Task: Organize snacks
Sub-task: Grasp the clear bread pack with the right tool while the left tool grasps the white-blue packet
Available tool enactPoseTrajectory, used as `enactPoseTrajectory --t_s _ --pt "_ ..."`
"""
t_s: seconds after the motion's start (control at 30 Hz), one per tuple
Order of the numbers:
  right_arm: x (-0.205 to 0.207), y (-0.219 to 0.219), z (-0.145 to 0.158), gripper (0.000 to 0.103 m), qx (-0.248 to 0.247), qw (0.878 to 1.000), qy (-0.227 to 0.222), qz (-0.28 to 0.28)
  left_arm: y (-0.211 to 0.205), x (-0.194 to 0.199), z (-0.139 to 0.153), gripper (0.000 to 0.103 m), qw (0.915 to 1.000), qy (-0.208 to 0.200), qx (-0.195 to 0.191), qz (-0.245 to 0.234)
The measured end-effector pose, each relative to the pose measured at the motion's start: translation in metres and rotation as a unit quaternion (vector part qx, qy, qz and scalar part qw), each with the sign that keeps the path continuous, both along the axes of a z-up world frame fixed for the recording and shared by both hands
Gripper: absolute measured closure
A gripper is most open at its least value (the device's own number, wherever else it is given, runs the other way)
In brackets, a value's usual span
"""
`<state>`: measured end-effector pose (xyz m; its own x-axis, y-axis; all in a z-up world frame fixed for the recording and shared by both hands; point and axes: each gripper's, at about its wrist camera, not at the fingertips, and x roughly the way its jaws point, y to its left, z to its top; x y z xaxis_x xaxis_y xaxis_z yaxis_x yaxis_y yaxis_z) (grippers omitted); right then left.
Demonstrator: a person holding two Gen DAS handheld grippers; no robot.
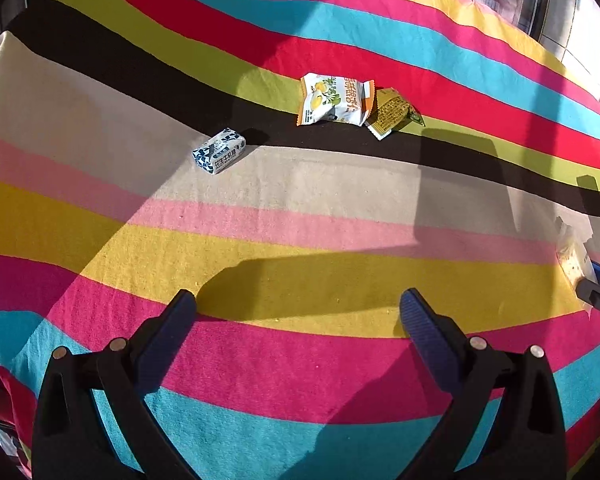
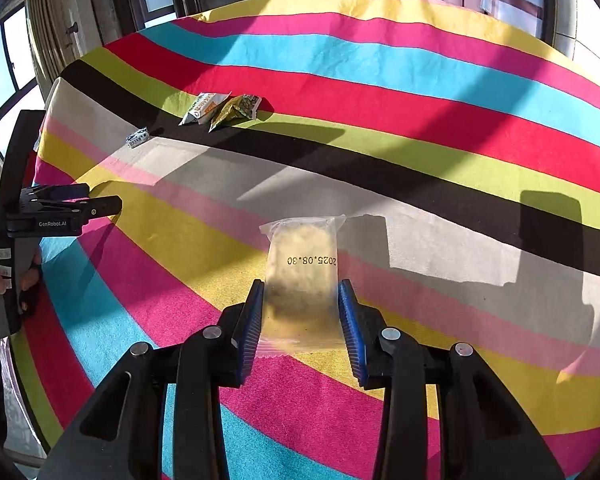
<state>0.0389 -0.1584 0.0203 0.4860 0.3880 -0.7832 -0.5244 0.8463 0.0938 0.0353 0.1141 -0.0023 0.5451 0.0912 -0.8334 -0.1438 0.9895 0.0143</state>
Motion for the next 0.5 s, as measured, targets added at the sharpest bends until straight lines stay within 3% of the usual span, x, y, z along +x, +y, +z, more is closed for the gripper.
enactPoseTrajectory --t_s 0.1,0.17,0.27,0.4,0.5 --pt "0.0 0.005 0.0 0.065 -0.01 1.0 -0.005 0.005 0.016 0.01 0.003 0.002 0.9994 -0.007 -0.033 -0.011" --pt "-0.001 0.004 0.001 0.065 -0.005 1.0 -0.003 0.008 0.034 0.023 0.007 0.002 0.9992 -0.021 -0.035 0.002" --pt "0.0 0.0 0.001 0.065 0.003 1.0 0.001 0.007 0.063 0.05 0.006 0.002 0.9989 -0.016 -0.026 0.035" --pt "0.001 -0.002 0.002 0.065 0.012 1.0 0.003 0.006 0.083 0.078 0.003 0.002 0.996 -0.012 -0.047 0.076" --pt "0.001 -0.002 0.001 0.064 0.014 1.0 0.006 0.007 0.084 0.087 0.005 0.002 0.9881 -0.003 -0.059 0.142"
